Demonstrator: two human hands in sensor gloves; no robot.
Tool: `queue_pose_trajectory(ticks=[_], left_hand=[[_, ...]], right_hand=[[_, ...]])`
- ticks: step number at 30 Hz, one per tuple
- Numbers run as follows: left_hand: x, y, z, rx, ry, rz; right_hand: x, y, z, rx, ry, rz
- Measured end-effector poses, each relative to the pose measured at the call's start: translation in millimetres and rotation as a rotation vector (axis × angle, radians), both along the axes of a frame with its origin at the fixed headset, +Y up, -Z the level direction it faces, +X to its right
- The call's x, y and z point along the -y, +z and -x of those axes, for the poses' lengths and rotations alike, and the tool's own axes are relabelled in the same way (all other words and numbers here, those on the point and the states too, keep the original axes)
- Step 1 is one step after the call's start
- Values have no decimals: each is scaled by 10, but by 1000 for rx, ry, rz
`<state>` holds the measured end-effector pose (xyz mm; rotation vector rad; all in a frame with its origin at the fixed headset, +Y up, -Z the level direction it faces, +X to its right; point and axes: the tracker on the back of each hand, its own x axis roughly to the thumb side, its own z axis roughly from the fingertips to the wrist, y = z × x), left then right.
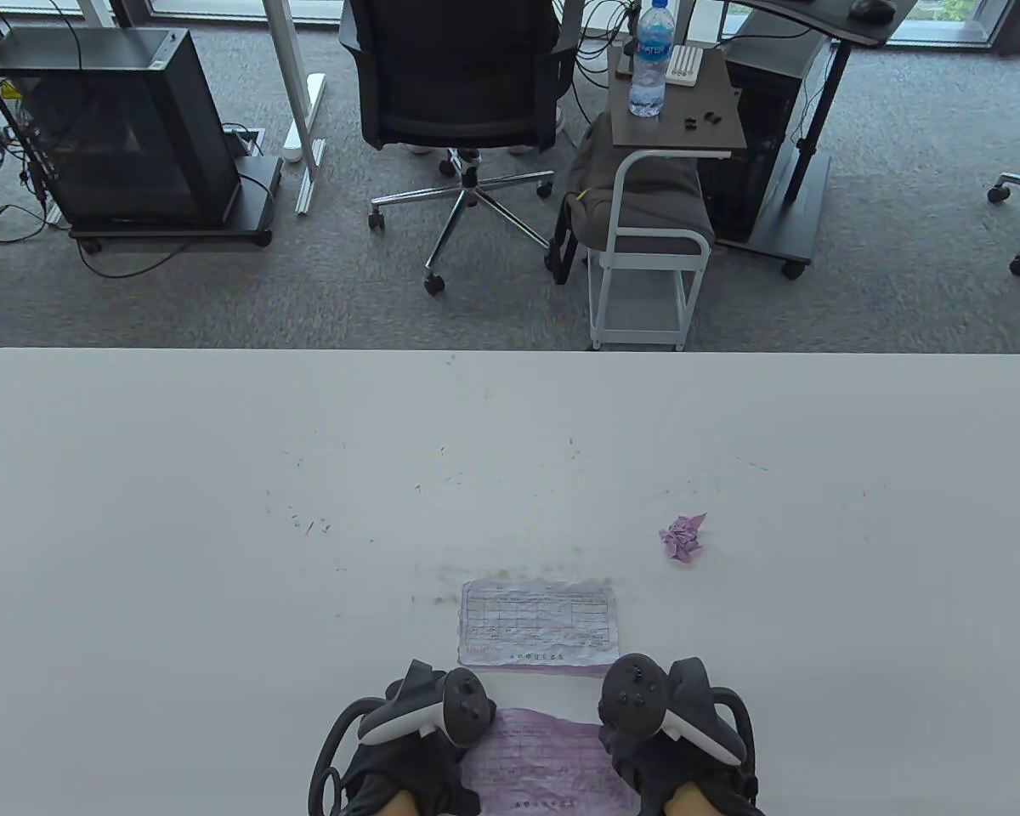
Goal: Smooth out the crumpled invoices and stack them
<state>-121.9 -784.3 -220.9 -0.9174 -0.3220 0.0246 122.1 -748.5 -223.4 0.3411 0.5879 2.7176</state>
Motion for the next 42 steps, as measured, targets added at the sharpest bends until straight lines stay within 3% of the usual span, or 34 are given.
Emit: queue_pose_trajectory(ticks=[6, 11, 17, 24, 28, 32, 36, 42], left_hand=[[3, 0, 3, -3, 0, 1], [6, 1, 5, -6, 1, 1], [9, 0, 8, -9, 3, 1], [12, 0, 11, -10, 6, 1], [14, 0, 9, -5, 8, 0], [0, -16, 36, -42, 61, 7], [-90, -74, 162, -138, 227, -36], [-198, -127, 477, -377, 673, -217]], right_hand=[[-16, -39, -133, 26, -328, 120], [59, -44, -190, 114, -464, 186], [146, -36, -154, 110, -410, 266], [64, -16, -46, 120, -206, 117], [-28, -8, -67, 107, -238, 12], [-123, -4, -101, 95, -381, -61], [-311, 50, -109, 79, -421, -265], [-615, 206, -4, -49, -363, -539]])
